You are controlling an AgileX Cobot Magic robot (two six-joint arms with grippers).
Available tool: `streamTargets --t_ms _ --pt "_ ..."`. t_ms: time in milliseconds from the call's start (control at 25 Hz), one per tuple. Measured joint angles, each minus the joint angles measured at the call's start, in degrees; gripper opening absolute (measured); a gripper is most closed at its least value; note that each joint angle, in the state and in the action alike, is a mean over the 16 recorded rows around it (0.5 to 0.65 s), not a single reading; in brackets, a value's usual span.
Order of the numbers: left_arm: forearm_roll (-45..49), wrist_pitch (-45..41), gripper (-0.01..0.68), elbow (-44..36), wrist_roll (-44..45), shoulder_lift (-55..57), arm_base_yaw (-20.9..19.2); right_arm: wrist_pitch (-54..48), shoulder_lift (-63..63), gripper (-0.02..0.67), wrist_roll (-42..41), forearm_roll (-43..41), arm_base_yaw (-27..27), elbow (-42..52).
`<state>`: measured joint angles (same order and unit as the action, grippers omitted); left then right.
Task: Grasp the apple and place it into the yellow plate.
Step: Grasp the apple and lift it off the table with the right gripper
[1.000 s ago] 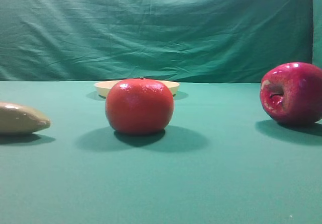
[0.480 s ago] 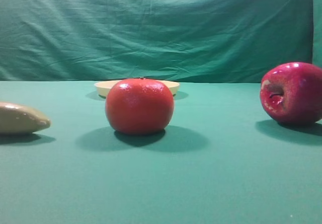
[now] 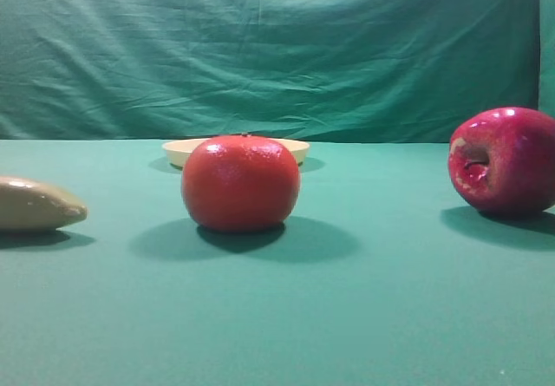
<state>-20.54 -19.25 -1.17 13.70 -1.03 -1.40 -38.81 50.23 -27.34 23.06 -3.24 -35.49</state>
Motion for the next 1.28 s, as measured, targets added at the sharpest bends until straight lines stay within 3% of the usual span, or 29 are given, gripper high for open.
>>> streamTargets --t_ms 200,680,800,920,1280 --pt "0.00 0.00 0.157 0.00 0.00 0.00 0.00 -3.01 8.85 0.064 -1.02 0.18 0.00 -3.29" --pt "0.00 0.00 0.157 0.00 0.00 0.00 0.00 -1.69 16.41 0.530 -3.76 2.98 -1.96 -4.35" --pt "0.00 0.00 0.157 0.00 0.00 0.00 0.00 -0.21 17.06 0.614 -5.33 3.68 -3.65 -4.37" --pt "0.00 0.00 0.157 0.00 0.00 0.00 0.00 1.66 18.35 0.644 -6.86 4.12 -5.37 -4.52" --pt "0.00 0.00 0.157 0.00 0.00 0.00 0.00 6.89 28.54 0.645 -9.77 4.46 -9.08 -7.25"
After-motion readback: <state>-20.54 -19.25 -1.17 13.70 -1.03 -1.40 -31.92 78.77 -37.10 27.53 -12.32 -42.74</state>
